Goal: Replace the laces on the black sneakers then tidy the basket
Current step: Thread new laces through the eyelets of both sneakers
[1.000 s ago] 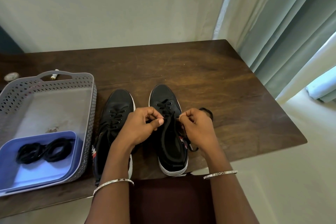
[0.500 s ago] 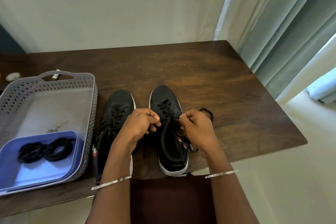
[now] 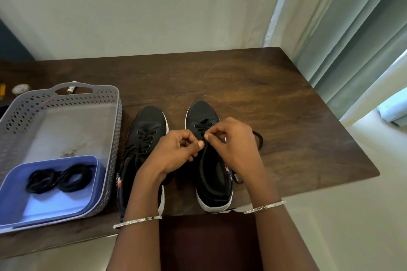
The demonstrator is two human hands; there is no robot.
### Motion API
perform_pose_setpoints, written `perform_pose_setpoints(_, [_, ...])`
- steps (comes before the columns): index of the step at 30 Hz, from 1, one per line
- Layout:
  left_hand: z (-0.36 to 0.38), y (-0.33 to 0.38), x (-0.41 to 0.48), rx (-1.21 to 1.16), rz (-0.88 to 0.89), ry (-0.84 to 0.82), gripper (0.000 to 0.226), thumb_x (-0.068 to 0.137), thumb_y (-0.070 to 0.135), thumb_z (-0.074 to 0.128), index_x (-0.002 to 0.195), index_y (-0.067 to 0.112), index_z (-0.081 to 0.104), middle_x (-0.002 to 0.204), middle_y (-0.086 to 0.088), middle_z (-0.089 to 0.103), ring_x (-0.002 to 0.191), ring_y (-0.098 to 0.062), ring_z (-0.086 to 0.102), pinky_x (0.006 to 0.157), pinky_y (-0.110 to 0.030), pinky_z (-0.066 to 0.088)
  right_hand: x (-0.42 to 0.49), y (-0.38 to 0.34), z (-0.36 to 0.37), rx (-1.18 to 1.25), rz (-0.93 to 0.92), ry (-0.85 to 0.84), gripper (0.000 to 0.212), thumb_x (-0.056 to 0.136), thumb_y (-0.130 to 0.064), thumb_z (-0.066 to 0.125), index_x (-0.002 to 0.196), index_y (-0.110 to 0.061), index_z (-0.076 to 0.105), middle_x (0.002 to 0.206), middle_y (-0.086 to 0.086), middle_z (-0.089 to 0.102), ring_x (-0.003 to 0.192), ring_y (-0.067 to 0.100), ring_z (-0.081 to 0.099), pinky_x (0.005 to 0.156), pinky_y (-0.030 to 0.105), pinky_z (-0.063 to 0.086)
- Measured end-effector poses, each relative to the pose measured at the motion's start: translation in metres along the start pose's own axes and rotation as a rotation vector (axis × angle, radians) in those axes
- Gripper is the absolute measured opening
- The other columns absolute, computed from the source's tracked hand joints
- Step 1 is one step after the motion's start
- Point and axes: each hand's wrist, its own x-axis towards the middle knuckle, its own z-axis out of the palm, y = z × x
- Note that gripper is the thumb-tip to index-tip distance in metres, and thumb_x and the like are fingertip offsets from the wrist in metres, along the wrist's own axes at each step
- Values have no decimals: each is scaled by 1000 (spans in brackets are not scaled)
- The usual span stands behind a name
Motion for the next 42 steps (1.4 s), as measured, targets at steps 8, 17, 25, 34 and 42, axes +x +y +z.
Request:
perform_pose_setpoints(8, [0,-2,-1,62,-50,-156,35,71,35,87,86,14,63,77,-4,64,66,-13,58,61,-32,50,11,-26,6,-391,64,-81,9,89,-23,66,93,-19,73,99,2,65,90,26,66,64,32,46])
perform_pose_setpoints(17, [1,-3,3,235,-22,-105,45,60,44,90,84,16,64,75,-2,67,70,-21,64,70,-46,58,5,-30,12,-454,34,-139,12,93,-14,57,82,-10,55,107,6,52,90,32,61,64,37,41])
perform_pose_setpoints(25, [9,-6,7,100,-93,-87,53,65,35,89,100,18,53,70,3,50,60,-11,51,52,-28,50,4,7,13,123,224,-165,14,95,-17,59,81,-18,64,81,-6,65,81,12,62,71,30,47])
perform_pose_setpoints(34, [14,-9,10,-13,-155,-120,51,68,30,86,105,19,52,109,-12,67,99,-33,67,57,-30,49,-4,18,21,502,426,-97,17,93,-14,58,80,-20,66,75,1,66,72,19,60,65,39,51])
perform_pose_setpoints(42, [8,-9,5,-79,-123,-136,43,76,29,84,104,16,54,93,-2,71,72,-13,60,54,-28,45,-5,16,22,507,389,-17,11,91,-14,65,84,-20,69,83,0,72,83,17,69,81,43,58])
